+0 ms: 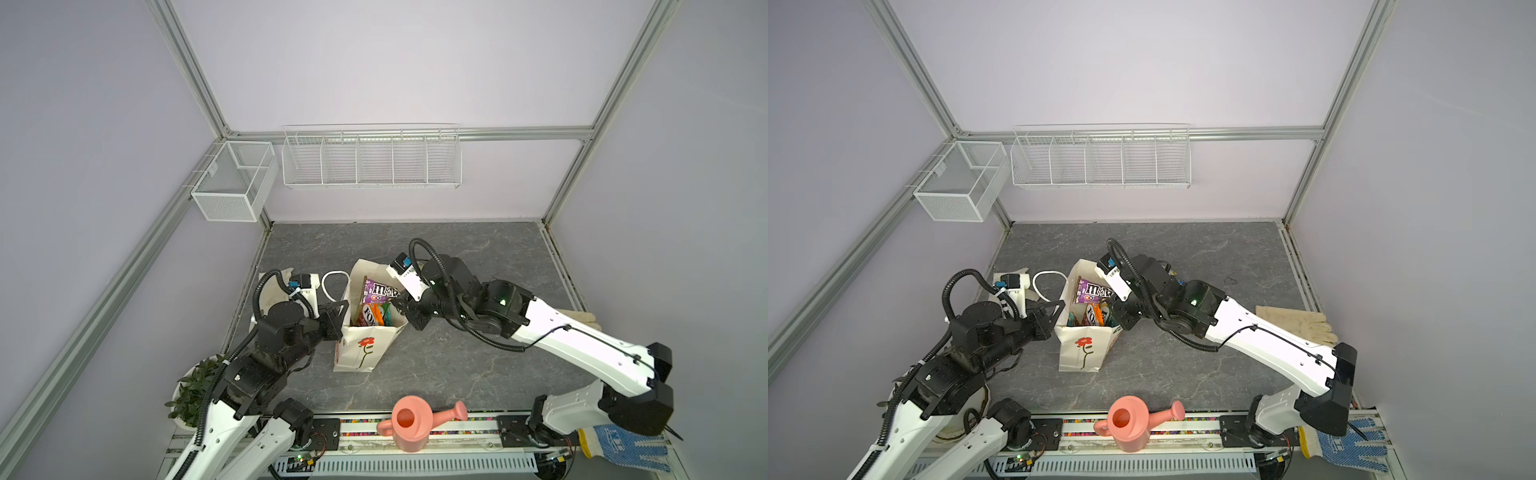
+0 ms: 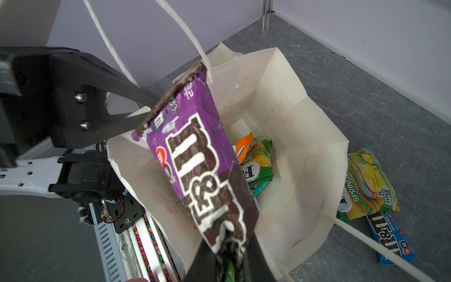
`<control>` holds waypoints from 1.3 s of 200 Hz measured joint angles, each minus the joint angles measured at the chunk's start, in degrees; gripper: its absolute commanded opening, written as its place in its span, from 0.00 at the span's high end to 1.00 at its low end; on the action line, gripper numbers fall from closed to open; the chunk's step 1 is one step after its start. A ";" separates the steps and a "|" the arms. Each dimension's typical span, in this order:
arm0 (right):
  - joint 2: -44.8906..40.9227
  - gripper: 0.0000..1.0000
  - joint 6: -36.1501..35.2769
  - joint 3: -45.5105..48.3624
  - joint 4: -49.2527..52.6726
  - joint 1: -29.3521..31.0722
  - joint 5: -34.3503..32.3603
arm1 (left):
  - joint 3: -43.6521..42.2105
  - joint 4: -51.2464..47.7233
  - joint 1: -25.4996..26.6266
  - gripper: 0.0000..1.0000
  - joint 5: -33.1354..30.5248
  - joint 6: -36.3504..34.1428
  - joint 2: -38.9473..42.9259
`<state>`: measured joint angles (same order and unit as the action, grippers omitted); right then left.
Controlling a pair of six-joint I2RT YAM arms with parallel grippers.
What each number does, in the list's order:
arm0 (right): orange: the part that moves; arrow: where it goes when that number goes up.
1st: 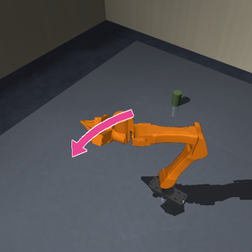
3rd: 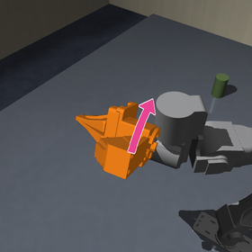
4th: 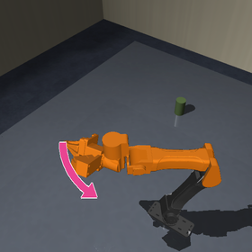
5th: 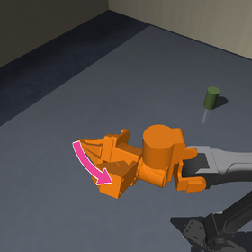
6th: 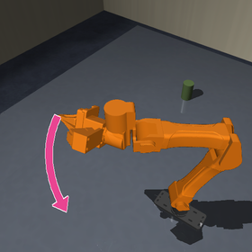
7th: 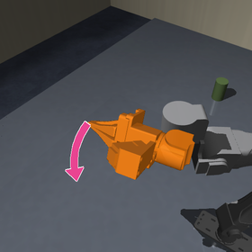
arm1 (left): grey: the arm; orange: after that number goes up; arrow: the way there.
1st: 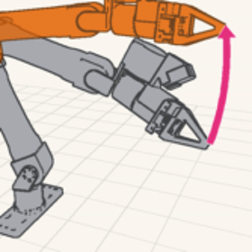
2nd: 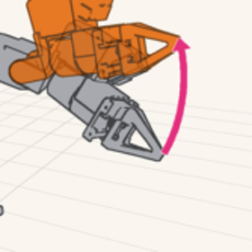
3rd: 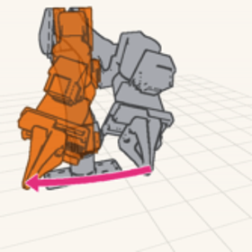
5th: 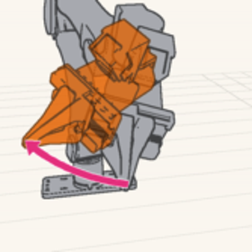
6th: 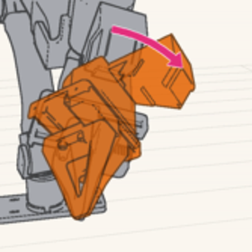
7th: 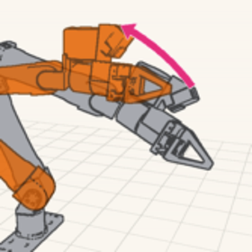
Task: Place the snacks into the paper bag
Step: 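Lower the M&M's bar into the paper bag and open the right gripper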
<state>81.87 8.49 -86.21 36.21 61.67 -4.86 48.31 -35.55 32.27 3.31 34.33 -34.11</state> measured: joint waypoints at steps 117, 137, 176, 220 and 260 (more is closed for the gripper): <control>2.10 0.86 -0.46 -1.44 0.20 0.98 -0.35 | 0.00 -0.15 0.00 1.00 -0.02 0.00 0.11; 2.62 0.84 -0.63 -1.90 0.48 1.27 -0.55 | 0.00 -0.17 0.00 1.00 -0.02 0.00 0.11; 2.80 0.79 -1.05 -2.47 1.49 1.77 -1.49 | 0.00 -0.26 0.00 1.00 -0.02 0.00 0.20; 2.95 0.76 -1.27 -2.93 1.73 2.03 -1.79 | 0.00 -0.39 0.00 1.00 -0.04 0.00 0.35; 3.30 0.67 -1.57 -3.21 1.73 2.40 -1.81 | -0.02 -0.39 0.00 1.00 -0.04 0.00 0.35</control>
<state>85.17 6.92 -89.43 37.93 64.07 -6.68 48.29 -35.94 32.27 3.27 34.33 -33.76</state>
